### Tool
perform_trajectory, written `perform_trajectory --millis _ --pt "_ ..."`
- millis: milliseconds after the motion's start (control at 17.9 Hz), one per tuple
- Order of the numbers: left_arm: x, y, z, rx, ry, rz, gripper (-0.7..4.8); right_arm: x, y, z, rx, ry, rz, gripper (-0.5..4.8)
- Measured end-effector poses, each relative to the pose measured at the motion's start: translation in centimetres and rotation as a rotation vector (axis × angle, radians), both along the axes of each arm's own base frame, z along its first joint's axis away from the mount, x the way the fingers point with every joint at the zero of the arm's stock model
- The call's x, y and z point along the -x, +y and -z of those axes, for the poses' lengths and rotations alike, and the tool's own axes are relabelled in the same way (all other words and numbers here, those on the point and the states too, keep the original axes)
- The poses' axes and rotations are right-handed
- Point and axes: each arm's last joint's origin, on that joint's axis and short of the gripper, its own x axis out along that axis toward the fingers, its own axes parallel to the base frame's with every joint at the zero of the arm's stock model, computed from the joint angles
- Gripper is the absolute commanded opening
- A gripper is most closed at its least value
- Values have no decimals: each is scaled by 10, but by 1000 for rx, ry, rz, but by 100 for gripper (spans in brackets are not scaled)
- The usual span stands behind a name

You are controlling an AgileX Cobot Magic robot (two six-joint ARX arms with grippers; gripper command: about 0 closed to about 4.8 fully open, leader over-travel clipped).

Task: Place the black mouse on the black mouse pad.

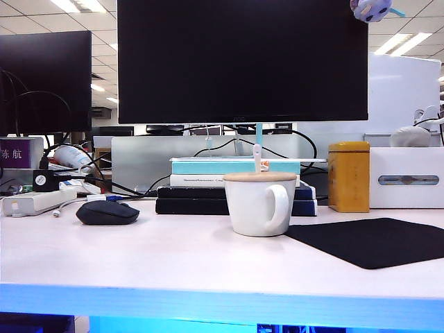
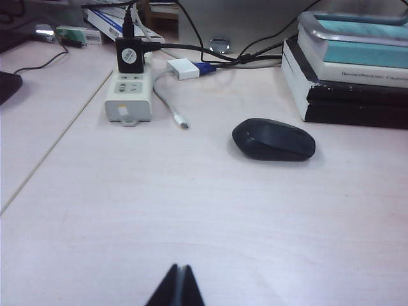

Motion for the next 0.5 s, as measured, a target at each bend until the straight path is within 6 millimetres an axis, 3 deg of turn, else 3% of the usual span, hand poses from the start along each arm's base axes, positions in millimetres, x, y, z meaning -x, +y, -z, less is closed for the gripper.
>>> perform_trajectory --millis 279,390,501 --pt "1 2 -4 27 8 -72 -5 -1 3 -4 -163 -47 -64 -2" --pt "5 2 -24 52 -42 -90 -5 1 3 -14 -283 -75 -69 -3" --pt "11 3 -53 65 -132 -108 -5 8 3 -46 -357 -181 -73 -3"
